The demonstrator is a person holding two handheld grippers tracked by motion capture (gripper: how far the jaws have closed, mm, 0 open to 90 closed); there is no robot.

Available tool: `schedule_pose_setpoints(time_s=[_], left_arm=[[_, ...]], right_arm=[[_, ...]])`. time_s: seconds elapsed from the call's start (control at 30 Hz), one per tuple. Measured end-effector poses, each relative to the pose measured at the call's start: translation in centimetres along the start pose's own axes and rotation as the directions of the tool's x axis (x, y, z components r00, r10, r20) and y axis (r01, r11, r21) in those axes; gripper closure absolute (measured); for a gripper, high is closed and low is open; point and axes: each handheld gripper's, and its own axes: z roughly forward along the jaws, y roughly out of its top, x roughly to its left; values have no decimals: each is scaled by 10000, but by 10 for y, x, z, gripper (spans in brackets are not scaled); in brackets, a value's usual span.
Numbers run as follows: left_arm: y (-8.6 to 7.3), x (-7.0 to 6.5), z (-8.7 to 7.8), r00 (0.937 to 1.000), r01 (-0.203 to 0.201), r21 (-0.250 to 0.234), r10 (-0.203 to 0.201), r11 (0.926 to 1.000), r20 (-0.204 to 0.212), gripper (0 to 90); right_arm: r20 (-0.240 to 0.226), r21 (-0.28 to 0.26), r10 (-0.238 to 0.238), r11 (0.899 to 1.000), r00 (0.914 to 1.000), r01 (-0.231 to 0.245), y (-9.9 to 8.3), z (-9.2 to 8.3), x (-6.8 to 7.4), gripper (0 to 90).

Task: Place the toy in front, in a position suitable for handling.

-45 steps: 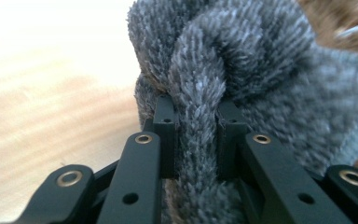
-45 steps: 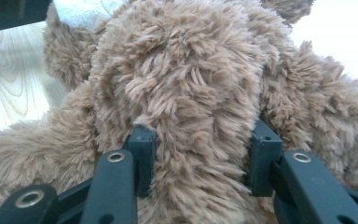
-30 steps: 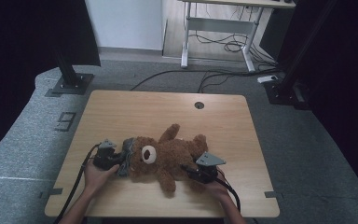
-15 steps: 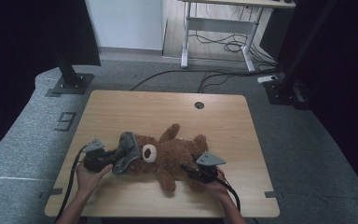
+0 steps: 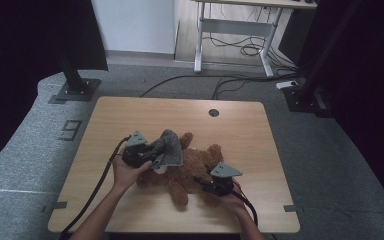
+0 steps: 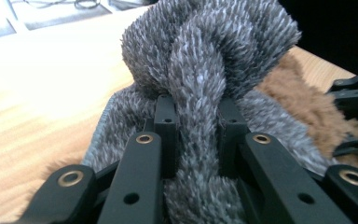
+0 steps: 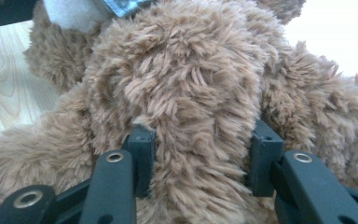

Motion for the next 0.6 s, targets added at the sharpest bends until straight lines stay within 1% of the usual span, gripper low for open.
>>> schedule_pose_setpoints(time_s=[0.07,0.1,0.13,0.2,0.23,0.33,0.37,0.43,0.5,0.57,0.6], left_arm=[[-3,1,2,9999,105,84,-104,9999,-73,752],[-6,0,3,9999,88,232,-87,9997,-64,754],[-8,-1,4,9999,58,271,-56,9996,-91,754],[-12,-3,5,9998,42,225,-38,9997,-183,758],[-14,-5,6,9998,40,227,-36,9997,-184,759],[-19,-10,7,9992,-143,196,150,9997,-359,765],[-19,-11,7,9993,-140,198,147,9997,-356,766],[-21,-11,6,9996,-113,240,119,9996,-262,767],[-22,-10,6,9998,-72,234,76,9997,-173,768],[-25,-10,4,9999,-30,177,33,9998,-121,769],[-27,-11,3,9999,-41,139,42,9999,-115,770]], right_arm=[[-6,-24,-22,10000,10000,22,0,0,0,534],[-15,-28,-19,10000,10000,19,0,1,0,528],[-31,-28,-28,10000,10000,28,0,1,1,522],[-14,32,12,10000,10000,-12,1,1,2,499],[20,76,14,10000,10000,-14,2,1,2,481],[135,133,-60,9999,9999,58,4,1,5,416],[127,203,-90,9998,9999,87,4,0,4,390],[105,265,-28,9996,9999,25,6,-2,3,309],[36,392,132,9991,9999,-133,7,-3,1,232],[-46,587,593,9965,9982,-590,9,-5,-3,169],[-52,665,719,9952,9974,-714,10,-5,-3,153]])
